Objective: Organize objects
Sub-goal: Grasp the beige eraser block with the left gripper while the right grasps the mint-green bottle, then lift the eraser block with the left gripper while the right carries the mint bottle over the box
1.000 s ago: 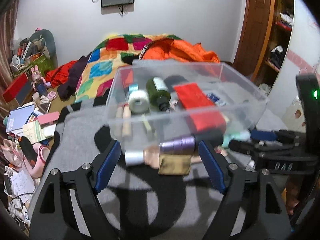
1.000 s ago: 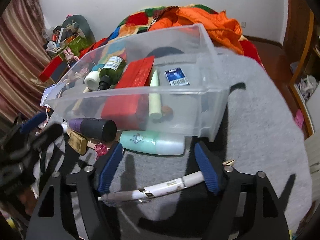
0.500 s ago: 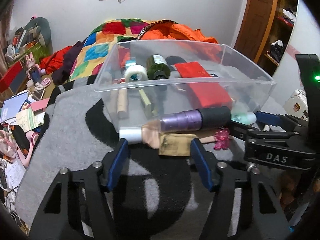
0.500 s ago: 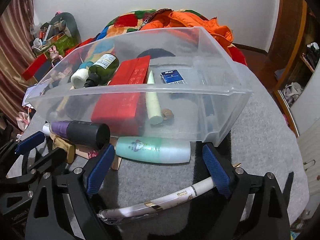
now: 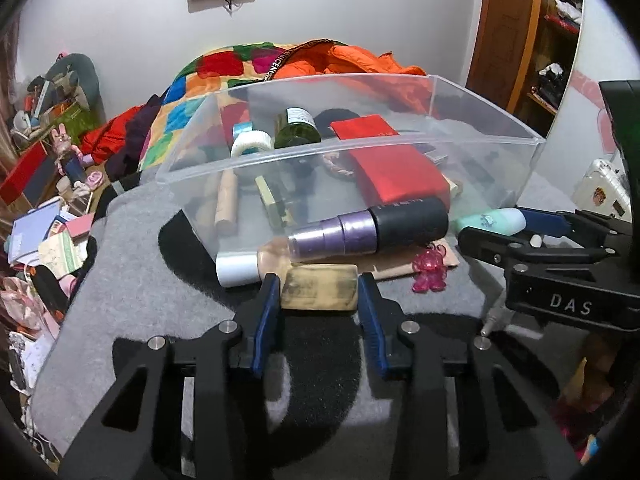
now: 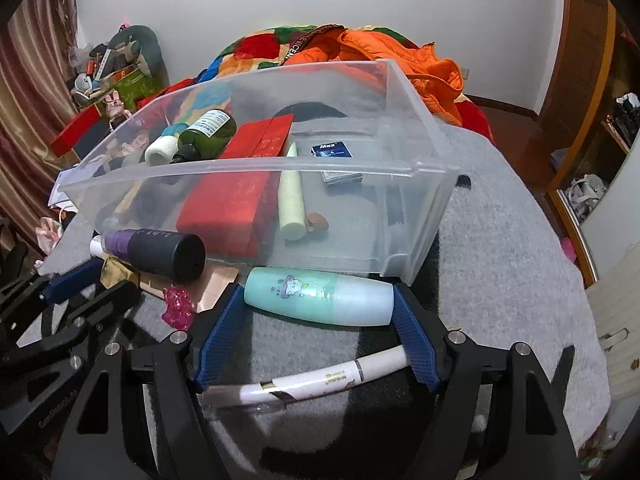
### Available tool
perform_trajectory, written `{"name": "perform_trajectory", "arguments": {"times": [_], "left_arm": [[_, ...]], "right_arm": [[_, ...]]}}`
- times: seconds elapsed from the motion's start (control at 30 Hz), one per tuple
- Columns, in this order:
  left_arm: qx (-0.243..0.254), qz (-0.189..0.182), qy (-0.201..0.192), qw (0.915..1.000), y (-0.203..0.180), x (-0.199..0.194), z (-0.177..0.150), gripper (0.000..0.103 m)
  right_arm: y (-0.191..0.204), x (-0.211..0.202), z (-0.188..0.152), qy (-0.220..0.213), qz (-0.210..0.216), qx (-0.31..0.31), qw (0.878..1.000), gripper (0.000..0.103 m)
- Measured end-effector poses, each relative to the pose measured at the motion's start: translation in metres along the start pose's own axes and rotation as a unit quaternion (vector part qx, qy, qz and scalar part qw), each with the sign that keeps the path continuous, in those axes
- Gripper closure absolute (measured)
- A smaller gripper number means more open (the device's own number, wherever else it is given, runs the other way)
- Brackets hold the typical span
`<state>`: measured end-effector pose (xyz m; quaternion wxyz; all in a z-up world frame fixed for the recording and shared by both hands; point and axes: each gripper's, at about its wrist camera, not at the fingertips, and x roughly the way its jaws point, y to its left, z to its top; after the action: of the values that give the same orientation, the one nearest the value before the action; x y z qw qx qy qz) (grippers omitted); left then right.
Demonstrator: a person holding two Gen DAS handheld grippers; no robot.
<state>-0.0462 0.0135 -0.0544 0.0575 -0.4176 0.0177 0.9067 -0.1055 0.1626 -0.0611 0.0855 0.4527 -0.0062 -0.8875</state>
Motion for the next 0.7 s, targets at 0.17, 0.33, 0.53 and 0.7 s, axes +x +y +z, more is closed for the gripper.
{"name": "perform_trajectory", "arguments": {"times": [0.17, 0.33, 0.53, 0.7], "left_arm": [[-0.008, -0.008, -0.003, 0.9999, 0.001, -0.004, -0.003, 0.064], [-0.018, -0.013, -0.004, 0.9997, 0.003, -0.011, -0.008, 0.064], [-0.029, -0.018, -0.018, 0.9993, 0.009, -0.028, -0.007, 0.064], [-0.041, -0.02, -0.048, 0.9978, 0.016, -0.048, 0.005, 0.064]], "right_arm": [[-0.002, -0.008, -0.003, -0.009, 0.004, 0.004, 1.0, 0.032], [-0.002, -0.012, -0.004, -0.021, -0.016, -0.003, 1.0, 0.032], [-0.002, -0.025, -0.004, -0.037, -0.015, -0.013, 0.999, 0.032], [-0.001, -0.04, 0.0, -0.051, -0.008, -0.018, 0.998, 0.032]]}}
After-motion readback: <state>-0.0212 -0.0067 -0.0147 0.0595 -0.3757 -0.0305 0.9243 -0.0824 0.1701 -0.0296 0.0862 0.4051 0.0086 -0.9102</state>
